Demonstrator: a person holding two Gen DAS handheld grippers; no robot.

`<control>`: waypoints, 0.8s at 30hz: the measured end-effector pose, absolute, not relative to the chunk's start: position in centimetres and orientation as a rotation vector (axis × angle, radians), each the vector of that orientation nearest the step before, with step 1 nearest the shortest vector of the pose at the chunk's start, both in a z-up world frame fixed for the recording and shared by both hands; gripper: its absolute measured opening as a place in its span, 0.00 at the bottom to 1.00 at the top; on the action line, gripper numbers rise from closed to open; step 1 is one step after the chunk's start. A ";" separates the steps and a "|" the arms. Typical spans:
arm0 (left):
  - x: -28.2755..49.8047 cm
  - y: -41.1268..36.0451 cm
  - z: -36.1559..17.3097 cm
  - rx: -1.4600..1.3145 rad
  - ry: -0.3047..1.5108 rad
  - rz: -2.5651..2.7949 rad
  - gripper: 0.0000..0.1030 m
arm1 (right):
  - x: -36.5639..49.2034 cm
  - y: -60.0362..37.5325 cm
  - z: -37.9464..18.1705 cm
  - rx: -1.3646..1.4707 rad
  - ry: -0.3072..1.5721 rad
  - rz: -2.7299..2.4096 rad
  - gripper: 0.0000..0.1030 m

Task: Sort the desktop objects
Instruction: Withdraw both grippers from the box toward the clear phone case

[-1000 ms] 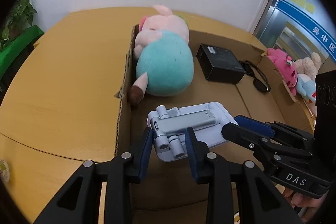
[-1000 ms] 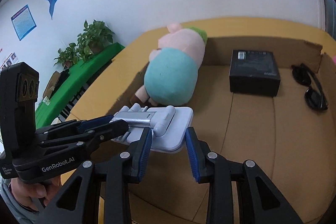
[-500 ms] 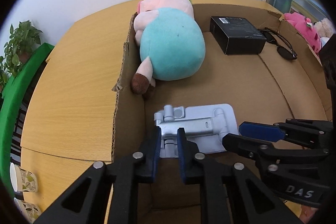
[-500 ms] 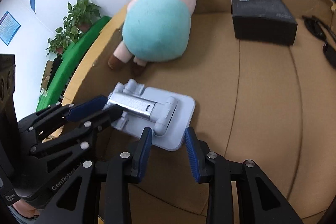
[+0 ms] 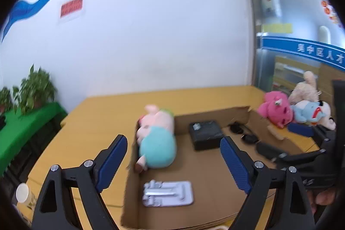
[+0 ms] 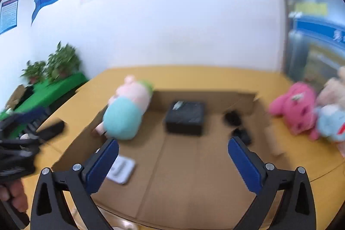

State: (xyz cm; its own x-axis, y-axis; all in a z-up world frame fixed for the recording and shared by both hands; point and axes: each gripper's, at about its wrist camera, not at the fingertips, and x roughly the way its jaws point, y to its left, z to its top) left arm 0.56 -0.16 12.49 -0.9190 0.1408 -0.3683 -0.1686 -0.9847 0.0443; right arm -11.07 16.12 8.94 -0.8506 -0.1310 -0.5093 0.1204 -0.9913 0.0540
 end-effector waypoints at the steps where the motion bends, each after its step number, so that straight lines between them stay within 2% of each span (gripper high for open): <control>1: 0.7 0.6 12.7 -0.548 0.115 2.923 0.86 | -10.6 16.6 9.2 0.797 -0.020 -2.914 1.00; 9: 0.6 3.1 11.5 -0.618 0.026 2.865 0.86 | -8.1 18.7 9.2 0.863 0.006 -2.935 1.00; 24: 0.5 2.9 10.6 -0.679 0.031 2.861 0.86 | -8.4 18.4 8.4 0.897 -0.013 -2.926 1.00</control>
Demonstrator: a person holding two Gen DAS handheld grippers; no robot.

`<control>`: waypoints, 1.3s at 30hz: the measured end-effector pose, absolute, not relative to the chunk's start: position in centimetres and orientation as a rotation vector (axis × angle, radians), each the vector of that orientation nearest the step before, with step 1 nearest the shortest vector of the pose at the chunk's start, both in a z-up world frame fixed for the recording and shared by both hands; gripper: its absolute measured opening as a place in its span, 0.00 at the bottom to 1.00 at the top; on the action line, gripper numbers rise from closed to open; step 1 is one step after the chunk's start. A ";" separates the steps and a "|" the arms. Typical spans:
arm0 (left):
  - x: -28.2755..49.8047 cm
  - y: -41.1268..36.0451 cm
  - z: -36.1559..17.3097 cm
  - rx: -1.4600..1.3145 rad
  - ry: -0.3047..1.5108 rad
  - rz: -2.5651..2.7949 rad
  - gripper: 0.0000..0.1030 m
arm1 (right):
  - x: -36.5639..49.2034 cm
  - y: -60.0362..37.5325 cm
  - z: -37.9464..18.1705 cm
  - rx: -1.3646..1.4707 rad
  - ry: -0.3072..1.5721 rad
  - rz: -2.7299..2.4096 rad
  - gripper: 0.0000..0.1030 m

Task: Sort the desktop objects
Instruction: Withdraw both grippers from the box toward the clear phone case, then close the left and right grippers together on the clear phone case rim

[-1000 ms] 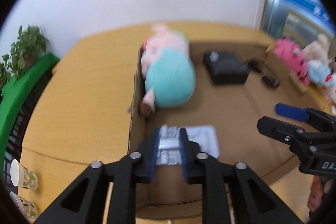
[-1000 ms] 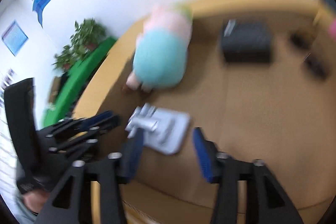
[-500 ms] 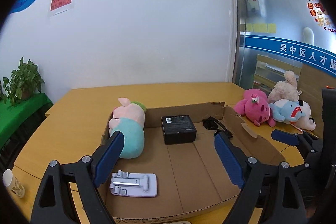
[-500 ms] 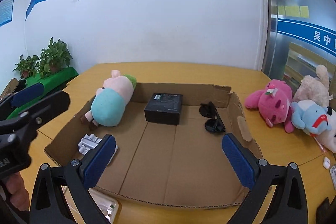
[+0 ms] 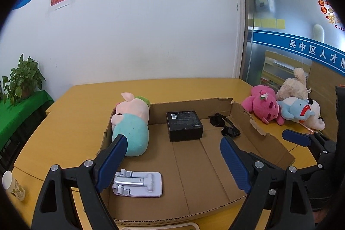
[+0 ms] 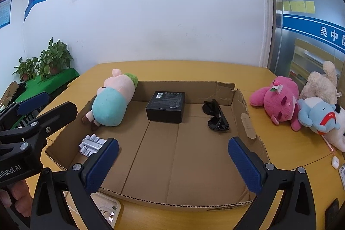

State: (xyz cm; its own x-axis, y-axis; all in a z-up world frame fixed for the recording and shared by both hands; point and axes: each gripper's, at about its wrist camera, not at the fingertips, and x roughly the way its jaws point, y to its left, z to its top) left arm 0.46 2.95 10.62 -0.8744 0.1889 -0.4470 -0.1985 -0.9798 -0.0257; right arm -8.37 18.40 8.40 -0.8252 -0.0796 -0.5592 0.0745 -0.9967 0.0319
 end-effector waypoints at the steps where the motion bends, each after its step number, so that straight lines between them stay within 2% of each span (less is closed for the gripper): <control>1: 0.4 2.9 10.6 -0.684 0.029 2.861 0.86 | -8.4 18.4 8.4 0.898 -0.013 -2.924 1.00; 10: 1.3 0.5 9.5 -0.746 0.048 2.863 0.86 | -8.3 18.1 7.7 0.922 -0.003 -2.906 1.00; 13: 2.3 -1.7 8.6 -0.794 0.040 2.867 0.86 | -7.2 17.2 7.1 0.924 0.069 -2.833 1.00; 15: 2.8 -3.2 7.7 -0.849 0.032 2.861 0.86 | -6.2 16.1 6.0 0.941 0.115 -2.733 1.00; 19: 3.6 -5.9 5.6 -0.972 -0.008 2.834 0.86 | -4.7 14.1 2.3 1.047 0.077 -2.501 0.99; 23: 4.1 -7.9 3.5 -1.077 -0.099 2.791 0.85 | -4.8 12.5 -1.9 1.207 0.037 -2.355 0.88; 28: 4.3 -8.3 0.7 -1.185 -0.094 2.742 0.82 | -5.6 11.8 -3.9 1.274 0.016 -2.331 0.77; 31: 4.0 -8.4 -1.2 -1.261 -0.123 2.690 0.81 | -6.3 11.4 -4.5 1.291 0.033 -2.320 0.62; 32: 3.9 -8.3 -1.7 -1.287 -0.128 2.674 0.78 | -6.5 11.3 -4.8 1.299 0.037 -2.310 0.53; 33: 3.8 -8.2 -2.2 -1.305 -0.127 2.660 0.71 | -6.7 11.1 -5.1 1.312 0.052 -2.304 0.46; 37: 3.1 -7.9 -4.0 -1.400 -0.105 2.616 0.55 | -6.4 10.5 -5.5 1.317 0.104 -2.307 0.41; 38: 3.0 -7.8 -4.5 -1.439 -0.099 2.608 0.46 | -6.4 10.5 -5.5 1.317 0.107 -2.309 0.38; 39: 2.9 -7.8 -4.8 -1.456 -0.092 2.604 0.42 | -6.4 10.5 -5.5 1.315 0.121 -2.320 0.34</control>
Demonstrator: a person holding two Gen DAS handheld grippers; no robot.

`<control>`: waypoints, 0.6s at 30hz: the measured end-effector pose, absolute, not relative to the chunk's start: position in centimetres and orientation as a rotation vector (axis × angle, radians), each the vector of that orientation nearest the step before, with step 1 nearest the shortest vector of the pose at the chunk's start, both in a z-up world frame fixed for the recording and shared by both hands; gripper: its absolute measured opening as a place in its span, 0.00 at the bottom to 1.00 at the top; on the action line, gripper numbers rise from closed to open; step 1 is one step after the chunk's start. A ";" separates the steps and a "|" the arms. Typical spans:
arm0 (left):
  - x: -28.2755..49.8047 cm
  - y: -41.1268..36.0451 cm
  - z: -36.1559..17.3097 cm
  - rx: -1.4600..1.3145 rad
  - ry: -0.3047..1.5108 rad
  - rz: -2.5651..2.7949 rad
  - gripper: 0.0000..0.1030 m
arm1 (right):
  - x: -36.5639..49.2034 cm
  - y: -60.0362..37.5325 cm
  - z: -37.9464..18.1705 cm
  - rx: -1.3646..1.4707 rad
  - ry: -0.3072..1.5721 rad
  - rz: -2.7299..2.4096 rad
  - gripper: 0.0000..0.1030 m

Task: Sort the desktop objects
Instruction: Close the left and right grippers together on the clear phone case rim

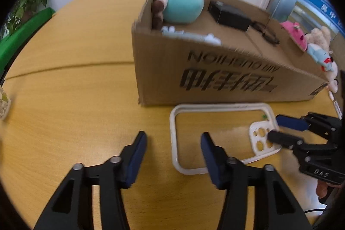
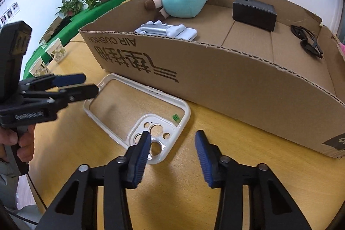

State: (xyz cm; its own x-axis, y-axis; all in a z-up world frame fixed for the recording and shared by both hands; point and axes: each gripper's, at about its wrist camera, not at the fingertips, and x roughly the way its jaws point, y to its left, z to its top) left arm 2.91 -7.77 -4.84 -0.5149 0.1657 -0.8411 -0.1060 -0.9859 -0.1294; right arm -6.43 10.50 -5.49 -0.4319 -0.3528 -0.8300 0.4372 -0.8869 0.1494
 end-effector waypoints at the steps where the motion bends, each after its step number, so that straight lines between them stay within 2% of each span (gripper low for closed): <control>1: 3.0 -7.6 -4.7 -1.435 -0.071 2.623 0.41 | -6.4 10.4 -5.5 1.313 0.133 -2.328 0.31; 4: 3.1 -7.4 -4.9 -1.437 -0.051 2.611 0.30 | -6.3 10.7 -5.5 1.314 0.149 -2.352 0.22; 6: 3.1 -7.1 -5.0 -1.430 -0.049 2.604 0.15 | -6.3 11.0 -5.5 1.314 0.134 -2.357 0.20; 7: 3.1 -7.1 -5.0 -1.425 -0.065 2.589 0.11 | -6.4 10.9 -5.5 1.313 0.131 -2.356 0.18; 8: 3.1 -7.0 -5.0 -1.427 -0.063 2.593 0.11 | -6.4 10.9 -5.5 1.310 0.129 -2.349 0.13; 12: 3.2 -7.2 -4.9 -1.428 -0.063 2.600 0.07 | -6.1 10.6 -5.5 1.299 0.136 -2.352 0.12; 18: 4.3 -7.0 -2.6 -1.351 -0.107 2.657 0.05 | -5.4 11.2 -5.0 1.300 0.094 -2.333 0.12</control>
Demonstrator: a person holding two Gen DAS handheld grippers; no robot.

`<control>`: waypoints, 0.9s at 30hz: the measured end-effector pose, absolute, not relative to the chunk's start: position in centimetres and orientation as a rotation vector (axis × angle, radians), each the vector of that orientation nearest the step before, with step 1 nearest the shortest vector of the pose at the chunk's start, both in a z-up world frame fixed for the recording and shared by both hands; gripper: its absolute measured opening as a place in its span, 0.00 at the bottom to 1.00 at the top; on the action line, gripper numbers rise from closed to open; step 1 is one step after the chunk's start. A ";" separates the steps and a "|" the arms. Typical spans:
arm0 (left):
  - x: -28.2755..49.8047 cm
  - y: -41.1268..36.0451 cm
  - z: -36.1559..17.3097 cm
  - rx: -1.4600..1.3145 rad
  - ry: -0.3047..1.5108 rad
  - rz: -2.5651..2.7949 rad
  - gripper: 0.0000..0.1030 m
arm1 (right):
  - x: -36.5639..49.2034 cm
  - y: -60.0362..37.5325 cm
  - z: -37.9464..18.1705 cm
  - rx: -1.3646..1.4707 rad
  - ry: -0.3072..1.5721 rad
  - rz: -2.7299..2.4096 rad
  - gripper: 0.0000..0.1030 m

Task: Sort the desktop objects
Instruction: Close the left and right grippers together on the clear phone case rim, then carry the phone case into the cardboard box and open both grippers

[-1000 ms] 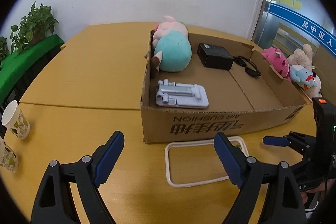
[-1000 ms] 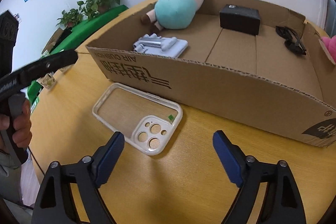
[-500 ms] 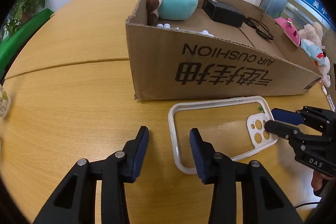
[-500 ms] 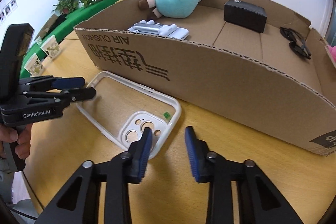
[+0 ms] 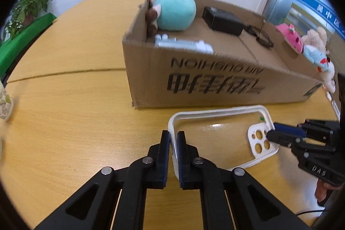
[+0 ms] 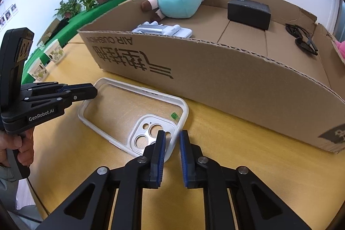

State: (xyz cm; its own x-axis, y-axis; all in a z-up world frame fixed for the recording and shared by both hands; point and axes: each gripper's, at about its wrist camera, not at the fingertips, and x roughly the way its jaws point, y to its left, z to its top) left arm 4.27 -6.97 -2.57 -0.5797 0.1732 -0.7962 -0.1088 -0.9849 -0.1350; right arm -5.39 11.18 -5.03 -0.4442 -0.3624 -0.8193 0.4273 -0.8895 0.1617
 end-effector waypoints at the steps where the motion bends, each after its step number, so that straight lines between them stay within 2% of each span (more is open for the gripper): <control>1: 4.6 -6.9 -1.7 -1.320 -0.119 2.671 0.05 | -5.0 11.3 -4.7 1.287 0.088 -2.337 0.12; 10: 5.0 -4.7 9.8 -0.865 -0.040 2.799 0.05 | -3.9 13.9 3.5 1.015 0.018 -2.488 0.11; 16: 1.4 -1.6 15.8 -0.587 0.021 2.806 0.05 | -5.5 16.6 11.5 0.747 0.088 -2.665 0.11; 21: -3.5 0.4 18.3 -0.547 -0.012 2.758 0.06 | -8.6 19.2 16.7 0.633 0.141 -2.765 0.11; 27: -8.7 1.9 17.2 -0.664 -0.049 2.724 0.06 | -15.2 21.0 17.2 0.730 0.181 -2.766 0.11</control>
State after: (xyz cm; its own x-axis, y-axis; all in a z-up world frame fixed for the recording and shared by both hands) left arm -8.73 1.91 17.19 -0.8349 0.3292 -0.4412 -0.3131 -0.9432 -0.1113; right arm -15.16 21.05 17.21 -0.8353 -0.2305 -0.4992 0.2934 -0.9547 -0.0502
